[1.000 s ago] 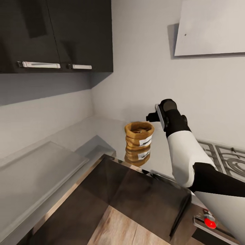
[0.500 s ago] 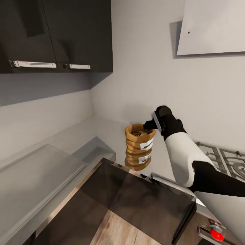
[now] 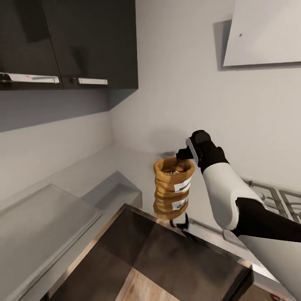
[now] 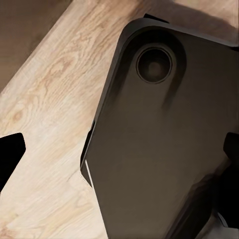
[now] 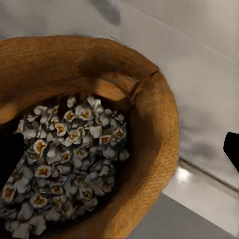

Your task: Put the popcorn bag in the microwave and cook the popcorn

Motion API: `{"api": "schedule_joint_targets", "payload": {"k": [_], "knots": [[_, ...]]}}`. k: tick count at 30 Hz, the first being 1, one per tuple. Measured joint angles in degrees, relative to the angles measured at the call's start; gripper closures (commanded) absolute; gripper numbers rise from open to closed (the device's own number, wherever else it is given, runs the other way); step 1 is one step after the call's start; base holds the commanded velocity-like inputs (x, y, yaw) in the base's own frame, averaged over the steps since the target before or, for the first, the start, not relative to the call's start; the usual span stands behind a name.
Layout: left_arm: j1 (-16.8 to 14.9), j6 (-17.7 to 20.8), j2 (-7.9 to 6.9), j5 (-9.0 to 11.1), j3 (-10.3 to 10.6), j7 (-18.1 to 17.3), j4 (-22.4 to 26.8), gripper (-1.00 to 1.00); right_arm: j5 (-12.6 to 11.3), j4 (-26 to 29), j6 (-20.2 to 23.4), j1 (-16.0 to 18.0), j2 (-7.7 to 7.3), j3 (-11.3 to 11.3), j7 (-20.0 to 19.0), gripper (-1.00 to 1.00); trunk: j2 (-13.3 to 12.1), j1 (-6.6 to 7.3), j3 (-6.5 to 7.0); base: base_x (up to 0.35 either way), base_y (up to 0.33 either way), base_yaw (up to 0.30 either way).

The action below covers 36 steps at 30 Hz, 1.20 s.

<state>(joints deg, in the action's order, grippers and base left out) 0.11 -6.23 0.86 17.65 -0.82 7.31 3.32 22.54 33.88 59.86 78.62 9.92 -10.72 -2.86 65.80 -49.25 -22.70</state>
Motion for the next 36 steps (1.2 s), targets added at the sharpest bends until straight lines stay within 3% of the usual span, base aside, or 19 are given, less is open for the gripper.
{"api": "schedule_joint_targets", "payload": {"k": [10,15,24,29,36], "knots": [[0.0,0.0,0.0,0.0,0.0,0.0,0.0,-1.0,0.1,-0.7,0.0,-0.3,-0.11,0.0,1.0,-1.0,0.0,-0.03,0.0,0.128,0.0,0.0],[0.0,0.0,0.0,0.1,0.0,0.1,0.0,-1.0,-0.2,-1.5,0.0,-0.4,-2.99,0.0,1.0,-1.0,0.0,-0.03,0.0,0.0,0.0,0.0],[0.0,0.0,0.0,0.1,0.0,0.1,0.1,-1.0,-0.2,-3.6,0.0,-0.4,-3.4,0.0,1.0,-1.0,0.0,-0.03,0.0,0.0,0.0,0.0],[0.0,0.0,0.03,0.0,0.0,0.1,0.1,-1.0,-0.3,-3.8,0.0,-0.4,-6.35,0.1,0.8,-1.0,0.0,-0.02,0.0,0.048,-0.03,0.0],[0.0,0.0,-0.05,0.0,0.0,0.1,0.1,-1.0,-0.5,-6.0,0.0,-0.4,-6.41,0.1,0.6,-1.0,0.0,-0.03,0.0,0.074,-0.05,0.0]]}}
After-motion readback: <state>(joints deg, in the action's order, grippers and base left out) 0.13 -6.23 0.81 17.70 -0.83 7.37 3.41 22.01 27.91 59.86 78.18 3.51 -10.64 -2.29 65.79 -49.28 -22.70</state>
